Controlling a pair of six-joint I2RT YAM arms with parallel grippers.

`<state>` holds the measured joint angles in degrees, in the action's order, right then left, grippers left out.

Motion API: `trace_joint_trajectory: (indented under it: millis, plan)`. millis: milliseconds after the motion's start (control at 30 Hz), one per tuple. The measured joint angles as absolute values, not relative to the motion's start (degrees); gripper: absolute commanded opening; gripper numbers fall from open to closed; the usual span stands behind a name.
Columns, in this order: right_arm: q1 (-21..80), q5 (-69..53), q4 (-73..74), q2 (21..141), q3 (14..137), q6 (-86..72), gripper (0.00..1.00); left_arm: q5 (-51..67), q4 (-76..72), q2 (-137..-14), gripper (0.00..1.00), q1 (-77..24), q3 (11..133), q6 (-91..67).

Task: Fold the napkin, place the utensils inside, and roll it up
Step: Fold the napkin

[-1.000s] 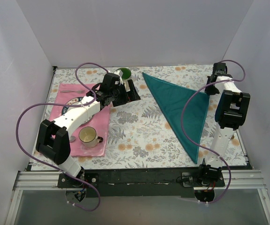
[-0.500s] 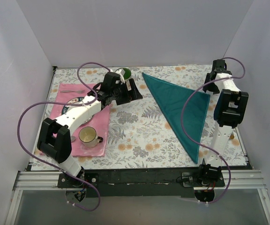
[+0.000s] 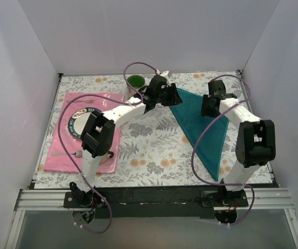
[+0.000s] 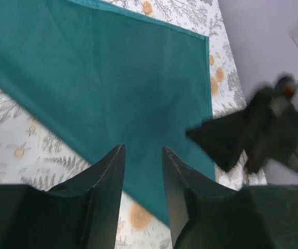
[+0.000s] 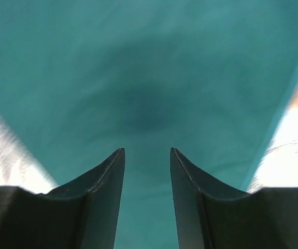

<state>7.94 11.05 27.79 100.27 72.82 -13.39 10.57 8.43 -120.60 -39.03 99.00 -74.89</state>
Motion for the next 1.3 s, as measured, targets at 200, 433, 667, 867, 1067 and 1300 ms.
trace_joint_trajectory:
  millis: [200, 433, 667, 867, 1067, 1300]
  plan:
    - [12.8, -1.0, 22.5, 92.7, 63.3, -14.8, 0.3, 6.7, 8.8, -137.1, 0.19, -40.1, 115.2, -70.1]
    - [15.2, -7.2, 20.6, 90.9, 55.4, -14.6, 0.23, -0.3, 10.0, -145.8, 0.04, -39.3, 121.4, -62.2]
    - [16.4, -7.1, 20.5, 90.5, 53.3, -14.5, 0.22, -4.3, 8.7, -147.5, 0.04, -38.3, 121.8, -56.4]
    - [16.6, -5.6, 22.2, 87.1, 48.9, -15.3, 0.23, -3.6, 7.2, -148.6, 0.05, -36.7, 122.5, -56.4]
    - [16.6, -5.2, 24.3, 85.1, 48.9, -15.5, 0.24, -2.8, 6.0, -148.9, 0.12, -35.7, 122.9, -56.6]
    - [14.5, -3.8, 26.9, 83.4, 49.4, -16.0, 0.25, -0.9, 3.4, -149.0, 0.13, -35.6, 123.6, -59.2]
